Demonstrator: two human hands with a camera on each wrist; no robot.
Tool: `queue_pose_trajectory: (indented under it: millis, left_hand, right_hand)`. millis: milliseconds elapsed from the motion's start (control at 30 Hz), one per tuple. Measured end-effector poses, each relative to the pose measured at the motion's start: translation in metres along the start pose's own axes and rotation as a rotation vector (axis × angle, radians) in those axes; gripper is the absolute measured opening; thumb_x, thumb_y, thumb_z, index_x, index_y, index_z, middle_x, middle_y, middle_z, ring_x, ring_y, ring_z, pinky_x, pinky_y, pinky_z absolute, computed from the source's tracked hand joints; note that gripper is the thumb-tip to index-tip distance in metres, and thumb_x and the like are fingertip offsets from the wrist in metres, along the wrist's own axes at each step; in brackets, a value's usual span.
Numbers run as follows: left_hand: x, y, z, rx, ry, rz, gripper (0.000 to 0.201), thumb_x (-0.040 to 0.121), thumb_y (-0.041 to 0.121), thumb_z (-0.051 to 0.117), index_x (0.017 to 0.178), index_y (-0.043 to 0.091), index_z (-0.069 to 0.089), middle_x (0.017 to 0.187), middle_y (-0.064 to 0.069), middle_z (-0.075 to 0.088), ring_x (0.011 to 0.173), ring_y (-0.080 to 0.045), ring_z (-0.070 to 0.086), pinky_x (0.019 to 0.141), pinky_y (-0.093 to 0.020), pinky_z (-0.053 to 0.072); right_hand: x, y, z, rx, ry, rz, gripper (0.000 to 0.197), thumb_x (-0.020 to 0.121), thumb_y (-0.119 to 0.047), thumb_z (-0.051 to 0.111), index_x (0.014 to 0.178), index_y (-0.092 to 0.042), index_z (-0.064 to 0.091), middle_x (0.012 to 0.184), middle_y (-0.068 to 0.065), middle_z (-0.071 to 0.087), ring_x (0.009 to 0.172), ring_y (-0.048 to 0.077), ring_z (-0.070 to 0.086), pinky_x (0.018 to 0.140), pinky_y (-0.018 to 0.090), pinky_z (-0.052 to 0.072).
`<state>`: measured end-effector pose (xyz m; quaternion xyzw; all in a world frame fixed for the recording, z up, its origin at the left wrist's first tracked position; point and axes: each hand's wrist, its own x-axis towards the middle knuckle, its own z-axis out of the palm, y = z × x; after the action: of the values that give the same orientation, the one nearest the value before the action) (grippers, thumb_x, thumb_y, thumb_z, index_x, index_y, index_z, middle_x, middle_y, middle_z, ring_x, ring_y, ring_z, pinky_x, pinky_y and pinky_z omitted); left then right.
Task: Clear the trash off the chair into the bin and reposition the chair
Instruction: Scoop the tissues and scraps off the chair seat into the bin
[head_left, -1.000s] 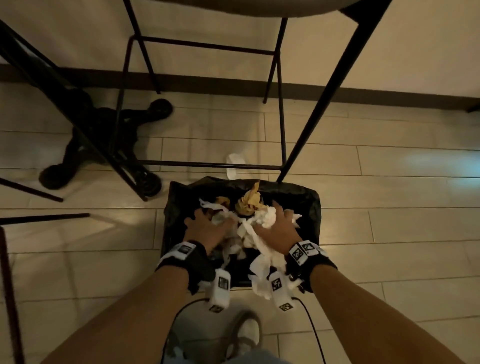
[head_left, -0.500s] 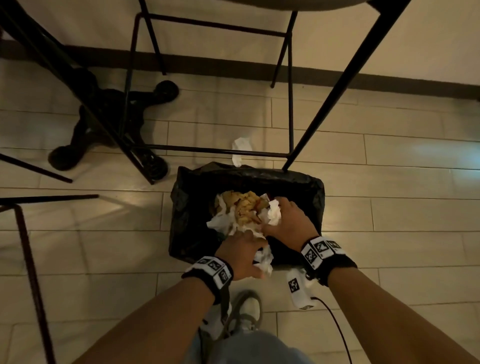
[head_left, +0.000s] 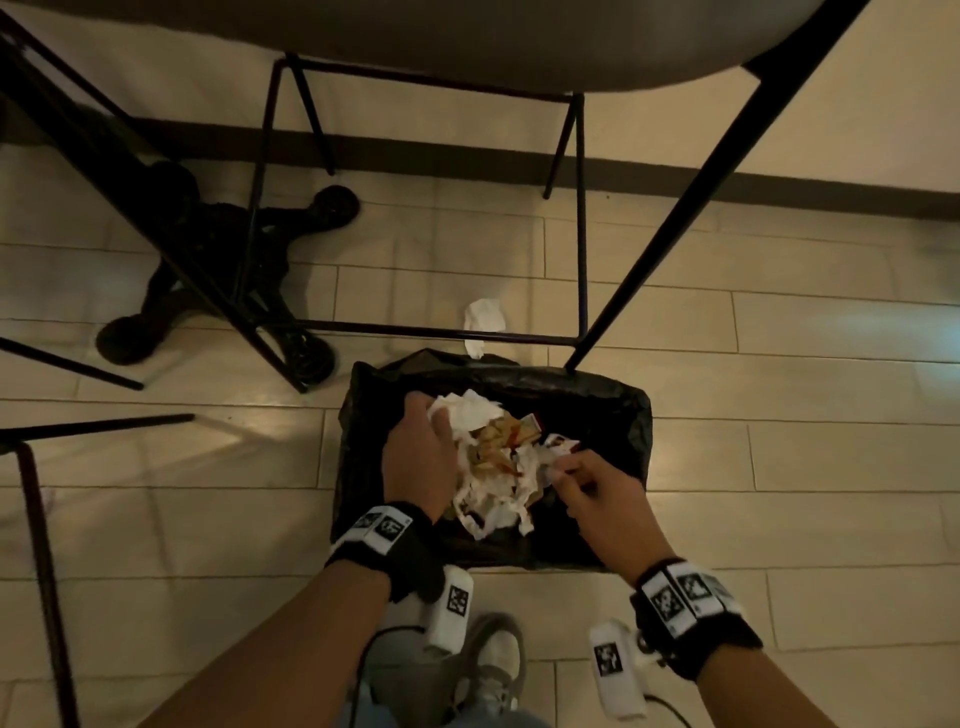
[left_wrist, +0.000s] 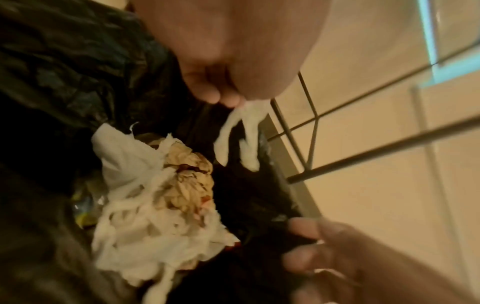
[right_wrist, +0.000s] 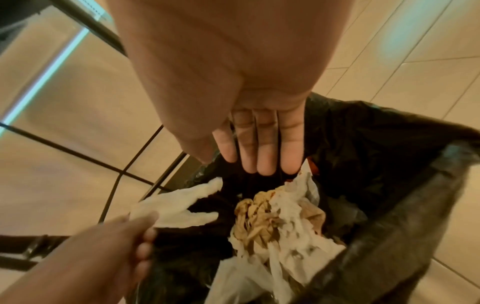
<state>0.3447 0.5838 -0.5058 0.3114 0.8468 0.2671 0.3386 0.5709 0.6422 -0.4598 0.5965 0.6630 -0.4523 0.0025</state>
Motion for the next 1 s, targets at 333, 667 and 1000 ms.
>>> queue_pose_trajectory:
  millis: [333,667,1000]
  left_hand:
    - [0.047,0.075,-0.044,0.362,-0.592,0.219,0.035,0.104,0.039,0.059,0.103,0.007,0.074,0.101,-0.011,0.076,0.095,-0.029,0.072,0.086,-0.045,0.059]
    - [0.229,0.135,0.014,0.216,-0.552,-0.099,0.03,0.106,0.023,0.055,0.122,0.0,0.064,0.101,-0.012,0.067,0.088,-0.029,0.066,0.091,-0.046,0.061]
    - [0.31,0.122,0.057,0.26,-0.687,-0.235,0.033,0.106,0.037,0.059,0.121,0.01,0.071,0.132,-0.013,0.065,0.122,-0.031,0.062,0.117,-0.058,0.047]
  right_hand:
    - [-0.008,-0.005,-0.016,-0.104,-0.18,-0.122,0.01,0.098,-0.022,0.064,0.097,-0.021,0.074,0.088,-0.014,0.072,0.083,-0.005,0.066,0.07,0.01,0.047]
    - [0.034,0.013,-0.028,0.011,-0.088,-0.252,0.012,0.099,-0.037,0.061,0.104,-0.035,0.071,0.094,-0.015,0.073,0.085,-0.001,0.068,0.074,0.017,0.056]
    - [0.016,0.064,-0.029,0.256,-0.051,-0.084,0.015,0.092,-0.037,0.072,0.099,-0.051,0.073,0.094,-0.022,0.076,0.089,0.0,0.073,0.074,0.014,0.053]
